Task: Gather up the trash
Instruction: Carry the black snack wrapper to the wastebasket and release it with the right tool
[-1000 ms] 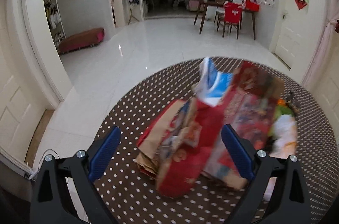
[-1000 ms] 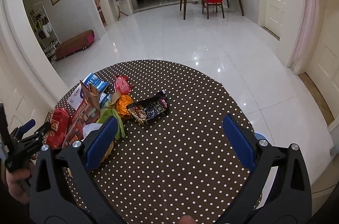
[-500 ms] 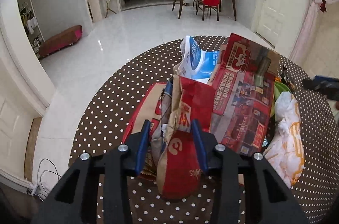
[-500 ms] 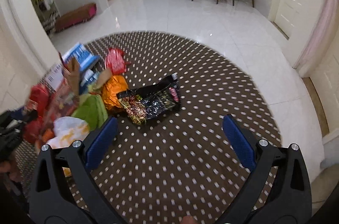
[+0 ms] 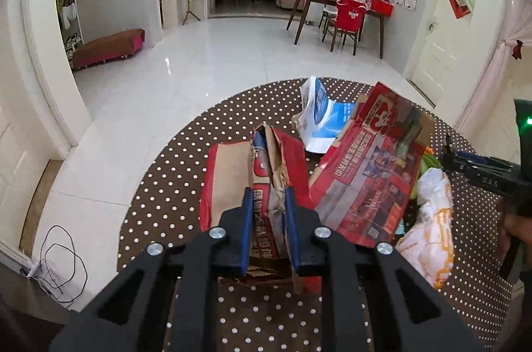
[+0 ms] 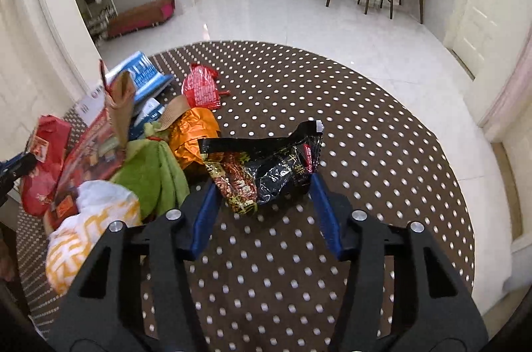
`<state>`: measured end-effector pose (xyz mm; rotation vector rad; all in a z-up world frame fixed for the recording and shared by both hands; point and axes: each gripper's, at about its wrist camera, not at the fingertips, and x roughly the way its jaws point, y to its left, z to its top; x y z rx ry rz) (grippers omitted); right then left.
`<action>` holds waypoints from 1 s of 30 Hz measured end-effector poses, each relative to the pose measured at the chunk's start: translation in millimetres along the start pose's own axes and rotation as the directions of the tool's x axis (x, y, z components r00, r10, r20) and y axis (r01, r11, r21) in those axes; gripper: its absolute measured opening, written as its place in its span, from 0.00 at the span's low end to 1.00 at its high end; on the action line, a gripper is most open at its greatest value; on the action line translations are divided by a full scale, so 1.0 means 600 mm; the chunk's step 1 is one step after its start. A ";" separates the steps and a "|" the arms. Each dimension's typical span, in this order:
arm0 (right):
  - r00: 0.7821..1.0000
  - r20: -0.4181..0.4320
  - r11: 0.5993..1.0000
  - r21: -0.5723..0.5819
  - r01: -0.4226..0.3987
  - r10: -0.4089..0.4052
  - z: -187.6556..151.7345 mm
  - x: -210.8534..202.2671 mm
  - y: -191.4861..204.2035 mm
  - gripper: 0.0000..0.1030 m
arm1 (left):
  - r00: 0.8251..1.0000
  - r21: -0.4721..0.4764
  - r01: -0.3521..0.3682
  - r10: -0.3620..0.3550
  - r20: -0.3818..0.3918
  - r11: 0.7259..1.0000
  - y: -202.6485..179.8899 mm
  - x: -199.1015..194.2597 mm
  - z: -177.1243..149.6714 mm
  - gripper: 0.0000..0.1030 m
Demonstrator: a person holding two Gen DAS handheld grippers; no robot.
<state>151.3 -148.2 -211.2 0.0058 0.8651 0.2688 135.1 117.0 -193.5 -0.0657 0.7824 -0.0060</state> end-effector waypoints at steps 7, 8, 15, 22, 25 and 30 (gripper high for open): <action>0.997 0.024 0.993 0.090 -0.076 0.074 -0.023 -0.044 -0.037 0.42 | 1.000 -0.006 0.027 -0.027 0.011 1.000 -0.017 -0.020 0.002 0.16; 0.996 0.030 0.991 0.102 -0.088 0.085 -0.027 -0.052 -0.041 0.42 | 0.999 -0.007 0.036 -0.036 0.015 0.999 -0.018 -0.025 0.001 0.16; 0.991 0.078 0.981 0.154 -0.115 0.104 -0.038 -0.098 -0.069 0.41 | 0.994 0.014 0.074 -0.075 0.082 0.997 -0.055 -0.082 0.023 0.16; 0.985 0.149 0.978 0.174 -0.114 0.088 -0.037 -0.157 -0.108 0.41 | 0.976 0.077 0.154 -0.164 0.144 0.985 -0.123 -0.127 0.056 0.16; 0.980 0.186 0.976 0.191 -0.108 0.072 -0.034 -0.187 -0.136 0.41 | 0.961 0.123 0.213 -0.230 0.153 0.969 -0.179 -0.133 0.075 0.16; 0.970 0.243 0.966 0.245 -0.082 0.020 -0.035 -0.241 -0.208 0.41 | 0.935 0.204 0.301 -0.331 0.130 0.932 -0.293 -0.119 0.097 0.16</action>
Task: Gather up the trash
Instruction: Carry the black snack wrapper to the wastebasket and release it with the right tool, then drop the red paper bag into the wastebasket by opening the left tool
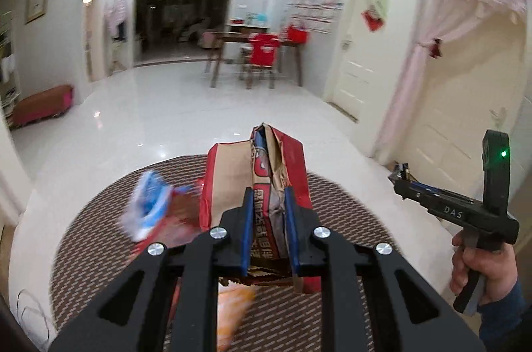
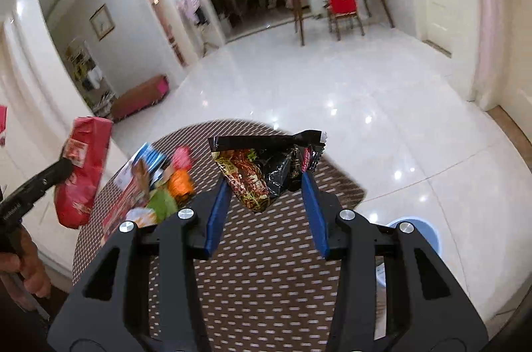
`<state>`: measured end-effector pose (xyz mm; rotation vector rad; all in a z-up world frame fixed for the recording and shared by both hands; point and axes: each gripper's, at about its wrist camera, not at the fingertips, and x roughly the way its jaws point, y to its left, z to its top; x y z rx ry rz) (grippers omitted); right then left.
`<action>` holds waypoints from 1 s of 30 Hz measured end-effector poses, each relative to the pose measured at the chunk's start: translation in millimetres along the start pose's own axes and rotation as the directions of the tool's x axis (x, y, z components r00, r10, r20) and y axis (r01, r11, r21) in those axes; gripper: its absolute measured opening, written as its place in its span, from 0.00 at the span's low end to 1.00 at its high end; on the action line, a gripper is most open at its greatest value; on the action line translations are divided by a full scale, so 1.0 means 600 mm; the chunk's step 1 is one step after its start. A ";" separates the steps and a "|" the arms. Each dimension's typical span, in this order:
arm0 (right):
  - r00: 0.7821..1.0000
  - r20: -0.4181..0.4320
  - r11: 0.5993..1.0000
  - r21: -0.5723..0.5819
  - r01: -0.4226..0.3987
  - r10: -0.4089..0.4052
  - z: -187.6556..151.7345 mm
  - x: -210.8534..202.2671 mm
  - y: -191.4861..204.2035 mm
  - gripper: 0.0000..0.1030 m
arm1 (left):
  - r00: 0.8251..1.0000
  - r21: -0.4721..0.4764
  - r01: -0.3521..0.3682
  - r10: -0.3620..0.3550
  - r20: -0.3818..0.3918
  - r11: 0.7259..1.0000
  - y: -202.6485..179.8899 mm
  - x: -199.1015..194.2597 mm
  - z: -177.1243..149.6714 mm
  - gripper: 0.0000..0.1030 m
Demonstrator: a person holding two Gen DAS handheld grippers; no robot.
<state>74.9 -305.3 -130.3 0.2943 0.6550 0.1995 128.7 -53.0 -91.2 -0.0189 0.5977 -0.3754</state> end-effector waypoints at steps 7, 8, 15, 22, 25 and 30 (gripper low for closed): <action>0.990 0.039 0.984 0.119 0.130 -0.136 0.017 -0.050 -0.152 0.41 | 0.981 0.059 0.180 -0.175 -0.080 0.982 -0.157 0.118 0.026 0.16; 0.986 0.032 0.977 0.140 0.158 -0.164 0.014 -0.052 -0.182 0.41 | 0.978 0.064 0.195 -0.189 -0.091 0.979 -0.174 0.131 0.024 0.16; 0.971 -0.063 0.938 0.250 0.240 -0.232 -0.017 -0.020 -0.321 0.41 | 0.948 0.128 0.279 -0.252 -0.193 0.952 -0.310 0.255 0.026 0.16; 0.963 -0.177 0.914 0.320 0.250 -0.201 -0.047 0.074 -0.418 0.49 | 0.924 0.170 0.307 -0.250 -0.288 0.937 -0.397 0.368 0.014 0.16; 0.961 -0.218 0.896 0.374 0.241 -0.168 -0.067 0.112 -0.463 0.65 | 0.915 0.184 0.313 -0.244 -0.322 0.932 -0.420 0.405 0.006 0.16; 0.962 -0.209 0.844 0.472 0.255 -0.174 -0.094 0.108 -0.528 0.75 | 0.892 0.215 0.323 -0.221 -0.393 0.921 -0.458 0.468 -0.011 0.16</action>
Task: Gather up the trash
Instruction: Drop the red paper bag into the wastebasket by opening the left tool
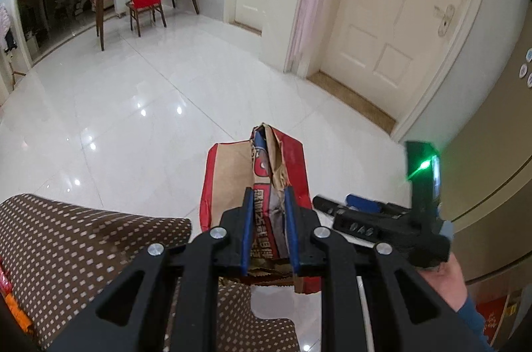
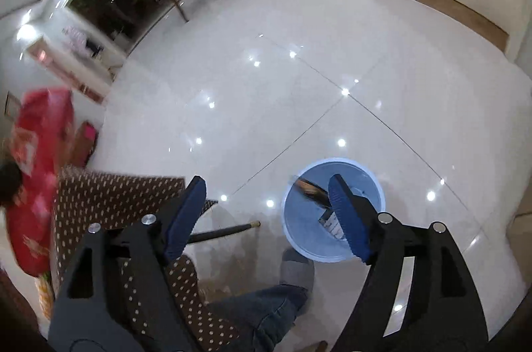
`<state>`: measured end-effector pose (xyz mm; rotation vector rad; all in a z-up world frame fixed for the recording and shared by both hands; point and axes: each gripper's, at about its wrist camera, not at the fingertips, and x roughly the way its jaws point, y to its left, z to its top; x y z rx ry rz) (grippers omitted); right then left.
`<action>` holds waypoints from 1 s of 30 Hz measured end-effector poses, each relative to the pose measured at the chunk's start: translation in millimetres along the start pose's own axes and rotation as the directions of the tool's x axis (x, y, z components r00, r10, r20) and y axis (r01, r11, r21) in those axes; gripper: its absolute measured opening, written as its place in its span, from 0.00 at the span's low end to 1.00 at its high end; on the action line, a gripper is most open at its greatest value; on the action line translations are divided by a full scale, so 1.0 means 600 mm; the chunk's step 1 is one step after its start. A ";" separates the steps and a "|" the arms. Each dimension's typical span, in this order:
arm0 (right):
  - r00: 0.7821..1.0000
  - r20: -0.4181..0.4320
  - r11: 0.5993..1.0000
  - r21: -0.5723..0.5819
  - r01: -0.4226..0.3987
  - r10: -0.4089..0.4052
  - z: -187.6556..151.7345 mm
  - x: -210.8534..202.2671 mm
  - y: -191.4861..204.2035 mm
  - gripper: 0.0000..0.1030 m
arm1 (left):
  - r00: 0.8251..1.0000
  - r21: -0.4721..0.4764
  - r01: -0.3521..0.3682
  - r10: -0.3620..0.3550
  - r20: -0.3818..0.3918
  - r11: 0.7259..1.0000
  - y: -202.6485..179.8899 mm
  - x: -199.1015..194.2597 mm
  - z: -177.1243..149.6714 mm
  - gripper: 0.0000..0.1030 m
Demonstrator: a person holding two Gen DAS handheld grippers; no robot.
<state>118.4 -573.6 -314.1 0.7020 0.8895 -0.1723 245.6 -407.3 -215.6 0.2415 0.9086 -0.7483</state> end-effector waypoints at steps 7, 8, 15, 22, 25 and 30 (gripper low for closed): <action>0.991 0.136 0.998 0.063 0.007 -0.015 0.015 -0.087 -0.045 0.79 | 0.994 0.031 0.033 -0.029 -0.110 0.999 -0.035 0.092 0.017 0.17; 0.988 0.156 0.998 0.059 0.006 -0.015 0.017 -0.102 -0.045 0.79 | 0.990 0.029 0.043 -0.039 -0.132 0.999 -0.040 0.109 0.017 0.17; 0.972 0.233 1.000 0.026 -0.010 0.004 0.020 -0.165 -0.035 0.84 | 0.976 0.005 0.016 -0.015 -0.216 1.000 -0.046 0.187 0.017 0.77; 0.967 0.255 1.000 0.009 -0.008 0.005 0.017 -0.185 -0.014 0.91 | 0.983 -0.051 -0.024 0.014 -0.183 0.998 -0.022 0.157 0.013 0.84; 0.970 0.244 1.000 0.011 0.011 -0.014 0.012 -0.177 0.004 0.94 | 0.990 -0.062 -0.038 0.030 -0.135 0.997 -0.011 0.116 0.010 0.84; 0.968 0.244 0.998 0.003 0.056 -0.055 0.004 -0.182 0.038 0.94 | 0.997 -0.073 -0.064 0.060 -0.051 0.995 -0.005 0.040 0.008 0.89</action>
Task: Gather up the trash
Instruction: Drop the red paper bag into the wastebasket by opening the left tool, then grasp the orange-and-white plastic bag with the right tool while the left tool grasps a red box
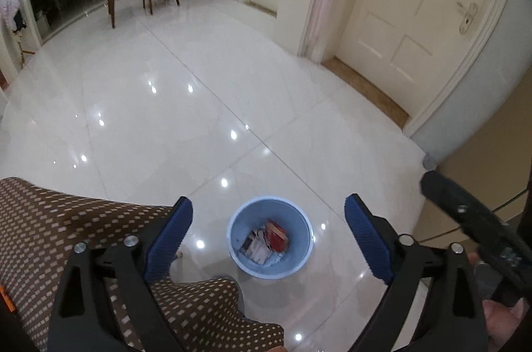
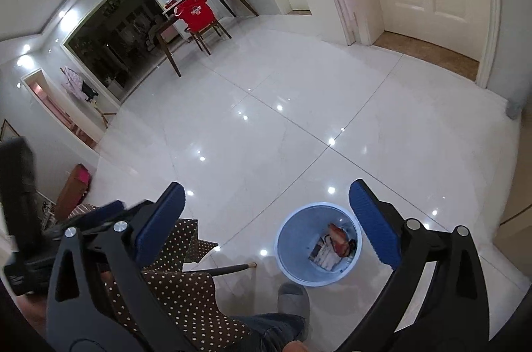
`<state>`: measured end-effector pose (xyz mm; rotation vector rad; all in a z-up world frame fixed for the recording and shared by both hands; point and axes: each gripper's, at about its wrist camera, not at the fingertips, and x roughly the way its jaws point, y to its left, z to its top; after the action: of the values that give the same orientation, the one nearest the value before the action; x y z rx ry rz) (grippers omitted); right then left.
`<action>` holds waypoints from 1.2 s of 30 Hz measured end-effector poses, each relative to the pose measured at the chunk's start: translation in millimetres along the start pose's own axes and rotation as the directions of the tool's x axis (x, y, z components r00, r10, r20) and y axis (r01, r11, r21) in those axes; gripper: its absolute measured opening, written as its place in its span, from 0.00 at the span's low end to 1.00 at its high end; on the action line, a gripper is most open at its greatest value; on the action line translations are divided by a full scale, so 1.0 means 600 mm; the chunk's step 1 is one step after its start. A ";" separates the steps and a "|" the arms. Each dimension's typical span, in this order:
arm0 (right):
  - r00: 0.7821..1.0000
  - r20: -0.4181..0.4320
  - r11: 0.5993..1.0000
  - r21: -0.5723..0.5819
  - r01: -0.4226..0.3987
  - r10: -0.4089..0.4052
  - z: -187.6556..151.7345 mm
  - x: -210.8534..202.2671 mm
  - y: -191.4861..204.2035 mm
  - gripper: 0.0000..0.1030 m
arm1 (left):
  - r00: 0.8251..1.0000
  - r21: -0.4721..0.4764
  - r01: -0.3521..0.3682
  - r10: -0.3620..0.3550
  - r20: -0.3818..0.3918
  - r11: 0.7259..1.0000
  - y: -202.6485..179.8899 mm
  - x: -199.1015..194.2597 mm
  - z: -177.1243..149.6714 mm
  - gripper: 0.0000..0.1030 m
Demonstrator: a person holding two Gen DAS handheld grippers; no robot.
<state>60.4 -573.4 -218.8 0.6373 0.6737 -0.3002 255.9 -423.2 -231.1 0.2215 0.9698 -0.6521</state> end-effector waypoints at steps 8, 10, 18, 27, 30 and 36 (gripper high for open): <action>0.999 0.037 0.997 -0.078 0.025 -0.022 -0.012 -0.055 0.069 0.94 | 0.993 -0.025 -0.007 0.009 0.114 1.000 0.012 -0.119 -0.023 0.90; 0.998 0.049 0.995 -0.097 0.031 -0.026 -0.015 -0.069 0.083 0.94 | 0.991 -0.032 -0.005 0.010 0.136 0.999 0.015 -0.144 -0.034 0.90; 0.997 0.071 0.986 -0.165 0.019 -0.008 -0.046 -0.124 0.152 0.94 | 0.973 -0.062 -0.010 0.024 0.231 0.998 0.046 -0.256 -0.087 0.91; 0.995 0.083 0.965 -0.259 -0.031 0.054 -0.083 -0.159 0.262 0.94 | 0.946 -0.101 -0.056 0.085 0.312 0.993 0.108 -0.364 -0.159 0.91; 0.994 0.076 0.956 -0.290 -0.053 0.078 -0.096 -0.163 0.299 0.94 | 0.938 -0.122 -0.072 0.109 0.329 0.990 0.132 -0.389 -0.175 0.91; 0.993 0.029 0.929 -0.358 -0.097 0.115 -0.142 -0.158 0.377 0.94 | 0.922 -0.181 -0.107 0.166 0.349 0.978 0.183 -0.430 -0.224 0.91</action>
<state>50.5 -339.6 -106.2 0.3160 0.6240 -0.0878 127.1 -168.9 -106.5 0.0234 0.6380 -0.4625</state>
